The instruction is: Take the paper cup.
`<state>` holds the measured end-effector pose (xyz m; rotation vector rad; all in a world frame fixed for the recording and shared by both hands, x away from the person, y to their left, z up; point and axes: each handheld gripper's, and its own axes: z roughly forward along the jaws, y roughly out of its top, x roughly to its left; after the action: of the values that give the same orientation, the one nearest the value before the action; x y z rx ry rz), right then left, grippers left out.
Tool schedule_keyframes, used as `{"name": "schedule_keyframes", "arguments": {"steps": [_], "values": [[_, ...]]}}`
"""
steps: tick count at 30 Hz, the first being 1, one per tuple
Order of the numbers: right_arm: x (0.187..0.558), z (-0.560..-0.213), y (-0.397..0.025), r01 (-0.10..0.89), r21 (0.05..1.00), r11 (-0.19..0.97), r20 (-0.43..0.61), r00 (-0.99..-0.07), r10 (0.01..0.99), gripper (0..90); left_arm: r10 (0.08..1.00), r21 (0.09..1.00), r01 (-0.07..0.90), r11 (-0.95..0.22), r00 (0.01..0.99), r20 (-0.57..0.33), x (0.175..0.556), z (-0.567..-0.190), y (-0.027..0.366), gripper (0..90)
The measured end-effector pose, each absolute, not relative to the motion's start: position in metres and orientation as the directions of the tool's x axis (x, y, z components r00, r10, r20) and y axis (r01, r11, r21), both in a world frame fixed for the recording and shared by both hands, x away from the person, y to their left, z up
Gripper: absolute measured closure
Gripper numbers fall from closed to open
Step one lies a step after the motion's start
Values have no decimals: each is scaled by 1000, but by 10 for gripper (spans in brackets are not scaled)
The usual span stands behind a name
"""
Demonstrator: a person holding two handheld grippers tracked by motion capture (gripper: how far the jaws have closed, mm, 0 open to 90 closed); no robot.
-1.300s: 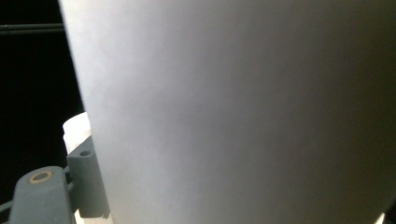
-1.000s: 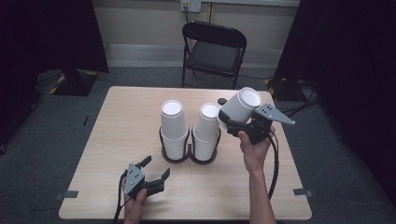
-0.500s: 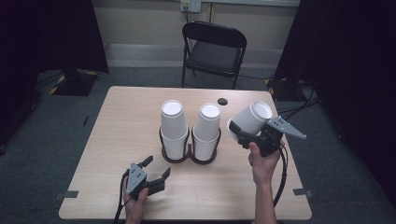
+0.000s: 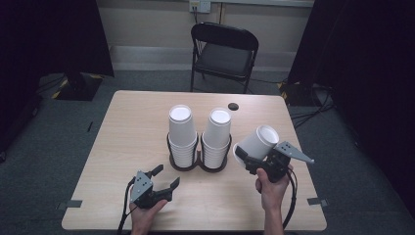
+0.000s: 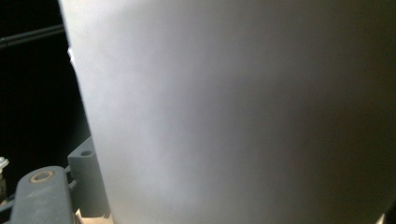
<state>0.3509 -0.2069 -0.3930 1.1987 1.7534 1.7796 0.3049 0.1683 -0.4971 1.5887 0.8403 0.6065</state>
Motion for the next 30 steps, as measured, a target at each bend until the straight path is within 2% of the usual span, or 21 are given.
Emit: {"name": "schedule_keyframes", "arguments": {"steps": [2, 10, 16, 22, 24, 26, 30], "values": [[347, -397, -202, 306, 940, -153, 310, -571, 760, 131, 780, 981, 185, -60, 621, -70, 304, -497, 166, 289], [337, -414, -189, 366, 916, -165, 366, -591, 719, 132, 746, 983, 176, -54, 661, -78, 301, -492, 154, 287], [326, -431, -180, 417, 886, -200, 435, -603, 669, 132, 697, 985, 169, -44, 711, -91, 299, -490, 141, 327], [318, -445, -175, 491, 823, -286, 560, -617, 553, 135, 665, 989, 142, -32, 742, -85, 297, -485, 132, 370], [317, -447, -175, 498, 817, -293, 570, -615, 544, 135, 658, 990, 138, -30, 749, -84, 297, -485, 130, 380], [314, -451, -172, 514, 802, -305, 592, -614, 522, 135, 628, 992, 128, -24, 773, -84, 297, -484, 127, 452], [311, -457, -163, 533, 784, -317, 616, -612, 495, 135, 611, 994, 107, -30, 789, -67, 295, -483, 118, 459]]}}
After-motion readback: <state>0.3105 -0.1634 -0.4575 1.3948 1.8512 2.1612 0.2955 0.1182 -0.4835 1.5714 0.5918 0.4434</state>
